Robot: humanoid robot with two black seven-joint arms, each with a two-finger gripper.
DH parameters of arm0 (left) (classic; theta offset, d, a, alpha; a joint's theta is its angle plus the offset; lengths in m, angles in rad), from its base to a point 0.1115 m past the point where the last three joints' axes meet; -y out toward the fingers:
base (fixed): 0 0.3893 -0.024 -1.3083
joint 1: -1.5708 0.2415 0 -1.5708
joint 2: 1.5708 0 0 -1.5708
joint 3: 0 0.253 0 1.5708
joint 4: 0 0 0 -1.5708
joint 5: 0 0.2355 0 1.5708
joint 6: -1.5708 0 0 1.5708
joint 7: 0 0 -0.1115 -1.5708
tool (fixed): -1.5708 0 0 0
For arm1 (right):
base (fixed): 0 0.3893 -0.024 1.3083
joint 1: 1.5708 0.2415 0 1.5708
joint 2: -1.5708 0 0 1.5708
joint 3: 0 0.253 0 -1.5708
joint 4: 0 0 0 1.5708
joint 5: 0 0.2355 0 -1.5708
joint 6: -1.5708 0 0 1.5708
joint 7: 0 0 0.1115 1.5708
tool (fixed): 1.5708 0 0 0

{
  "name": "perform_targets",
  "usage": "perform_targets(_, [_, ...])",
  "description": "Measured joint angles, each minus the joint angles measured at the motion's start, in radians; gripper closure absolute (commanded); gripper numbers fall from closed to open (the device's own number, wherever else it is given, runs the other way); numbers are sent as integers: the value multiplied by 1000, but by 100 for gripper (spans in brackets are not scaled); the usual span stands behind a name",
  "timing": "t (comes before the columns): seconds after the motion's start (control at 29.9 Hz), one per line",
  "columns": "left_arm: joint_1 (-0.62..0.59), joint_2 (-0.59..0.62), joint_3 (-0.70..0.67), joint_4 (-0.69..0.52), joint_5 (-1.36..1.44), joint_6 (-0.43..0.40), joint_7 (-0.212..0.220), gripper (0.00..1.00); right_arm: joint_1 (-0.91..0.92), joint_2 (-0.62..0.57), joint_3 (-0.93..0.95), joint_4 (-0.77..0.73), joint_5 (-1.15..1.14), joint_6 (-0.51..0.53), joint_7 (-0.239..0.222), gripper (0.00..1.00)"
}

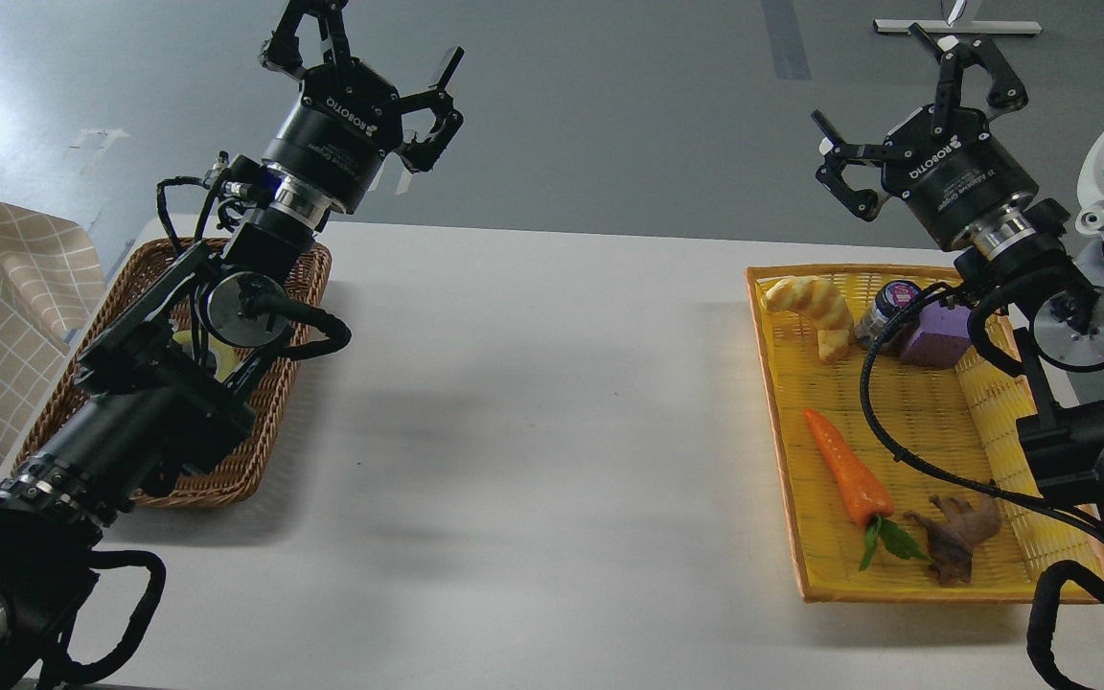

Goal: Place and transfer tape with both arms

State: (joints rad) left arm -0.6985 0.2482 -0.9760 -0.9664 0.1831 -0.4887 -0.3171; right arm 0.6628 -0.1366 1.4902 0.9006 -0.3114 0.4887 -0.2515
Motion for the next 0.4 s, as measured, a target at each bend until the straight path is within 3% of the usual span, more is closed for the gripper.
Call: perform_targets(0.4, [8, -13, 0, 0, 0, 0, 1, 2, 1, 2, 0, -6, -2, 0, 5, 0])
